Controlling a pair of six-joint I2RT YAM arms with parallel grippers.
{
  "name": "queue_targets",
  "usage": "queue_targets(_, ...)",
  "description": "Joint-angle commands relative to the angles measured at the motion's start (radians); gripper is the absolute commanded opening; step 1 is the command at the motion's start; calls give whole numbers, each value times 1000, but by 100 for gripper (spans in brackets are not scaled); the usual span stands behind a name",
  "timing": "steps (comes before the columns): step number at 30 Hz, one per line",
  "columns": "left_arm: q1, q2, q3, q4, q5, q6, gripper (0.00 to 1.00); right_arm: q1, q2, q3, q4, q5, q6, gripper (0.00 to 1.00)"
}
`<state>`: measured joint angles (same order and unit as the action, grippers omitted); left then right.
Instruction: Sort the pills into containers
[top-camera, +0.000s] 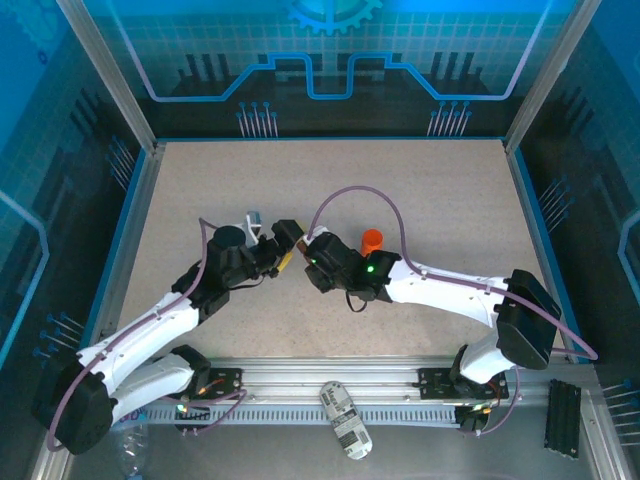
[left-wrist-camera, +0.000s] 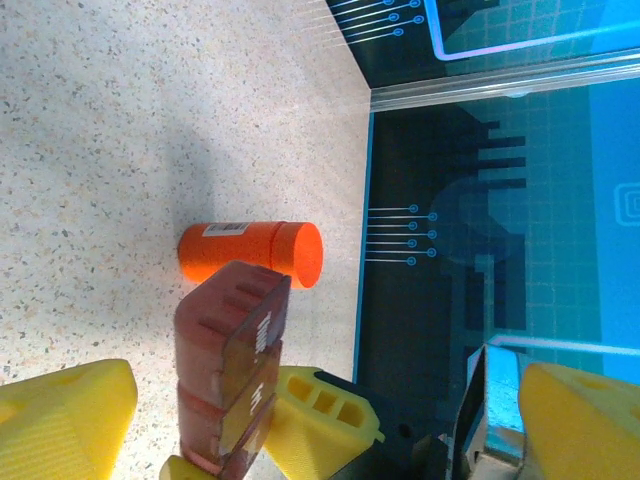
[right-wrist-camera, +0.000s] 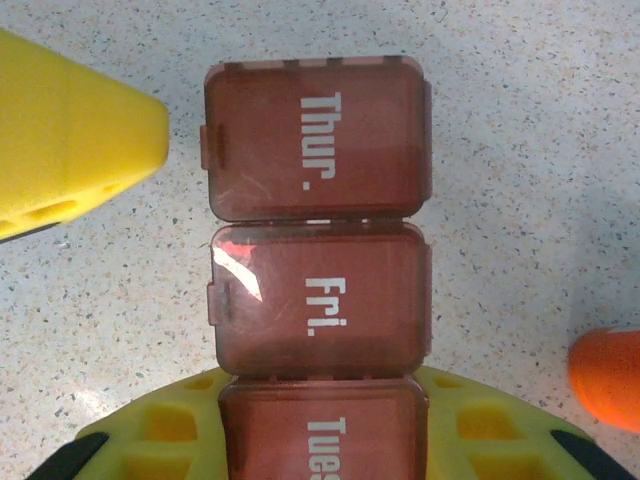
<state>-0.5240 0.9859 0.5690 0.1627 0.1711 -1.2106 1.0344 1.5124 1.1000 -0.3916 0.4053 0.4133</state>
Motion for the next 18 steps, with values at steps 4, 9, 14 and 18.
queue_targets(4,-8,3,-13,46,2,-24,99,22,11,40,-7,33,-6,29)
queue_targets(9,-11,9,-11,57,4,-24,99,32,35,50,-4,24,-7,29)
queue_targets(14,-11,7,-8,60,2,-24,99,36,52,49,2,12,-1,29)
queue_targets(18,-13,10,-6,61,1,-23,99,38,60,47,7,2,2,29)
